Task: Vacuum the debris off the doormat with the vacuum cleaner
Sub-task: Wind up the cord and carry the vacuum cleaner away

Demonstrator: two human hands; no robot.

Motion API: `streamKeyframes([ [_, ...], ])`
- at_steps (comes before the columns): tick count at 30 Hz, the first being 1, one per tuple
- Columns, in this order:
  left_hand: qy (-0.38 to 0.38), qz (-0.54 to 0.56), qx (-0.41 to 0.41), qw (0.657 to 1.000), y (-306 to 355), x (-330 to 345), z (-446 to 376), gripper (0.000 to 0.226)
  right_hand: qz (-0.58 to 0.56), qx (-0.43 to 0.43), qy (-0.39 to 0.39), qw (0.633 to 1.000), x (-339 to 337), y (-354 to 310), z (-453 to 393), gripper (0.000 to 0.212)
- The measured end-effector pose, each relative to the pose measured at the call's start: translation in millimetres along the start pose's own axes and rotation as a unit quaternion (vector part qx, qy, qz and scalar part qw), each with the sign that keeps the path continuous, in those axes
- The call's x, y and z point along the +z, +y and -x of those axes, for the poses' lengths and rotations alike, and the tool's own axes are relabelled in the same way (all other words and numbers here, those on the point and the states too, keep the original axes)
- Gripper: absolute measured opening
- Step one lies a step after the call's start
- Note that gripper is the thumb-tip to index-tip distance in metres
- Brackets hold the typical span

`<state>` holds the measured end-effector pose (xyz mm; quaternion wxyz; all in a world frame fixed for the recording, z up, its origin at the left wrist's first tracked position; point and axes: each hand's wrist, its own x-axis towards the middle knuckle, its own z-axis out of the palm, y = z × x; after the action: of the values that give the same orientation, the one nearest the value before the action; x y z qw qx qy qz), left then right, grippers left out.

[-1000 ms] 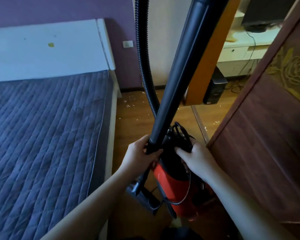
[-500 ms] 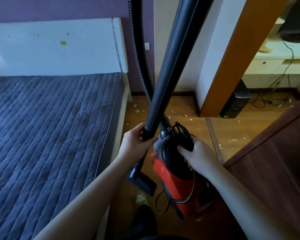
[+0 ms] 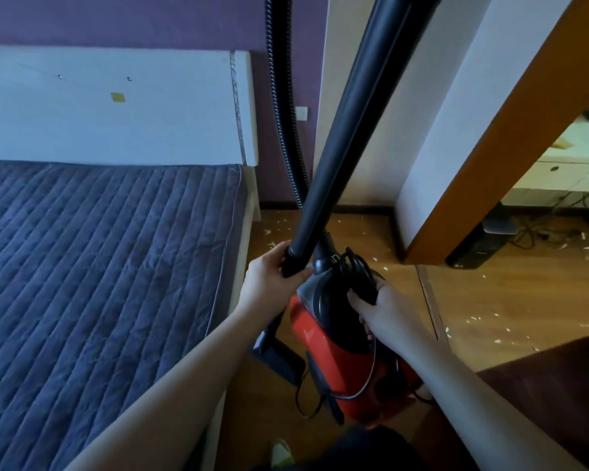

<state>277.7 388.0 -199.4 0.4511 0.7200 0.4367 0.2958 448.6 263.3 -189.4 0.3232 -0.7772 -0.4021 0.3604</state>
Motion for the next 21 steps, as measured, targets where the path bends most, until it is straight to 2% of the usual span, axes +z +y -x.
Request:
streamKeyframes([
  [6,0.007,-0.016,-0.013,1.000,-12.7,-2.4,-91.3,0.033,-0.001,-0.004,-0.040,0.999,-4.0,-13.2,-87.5,0.010],
  [21,0.022,-0.048,-0.091,0.994,-24.7,-5.7,-341.3,0.049,0.031,0.016,-0.080,0.996,-45.7,-59.7,-340.5,0.010],
])
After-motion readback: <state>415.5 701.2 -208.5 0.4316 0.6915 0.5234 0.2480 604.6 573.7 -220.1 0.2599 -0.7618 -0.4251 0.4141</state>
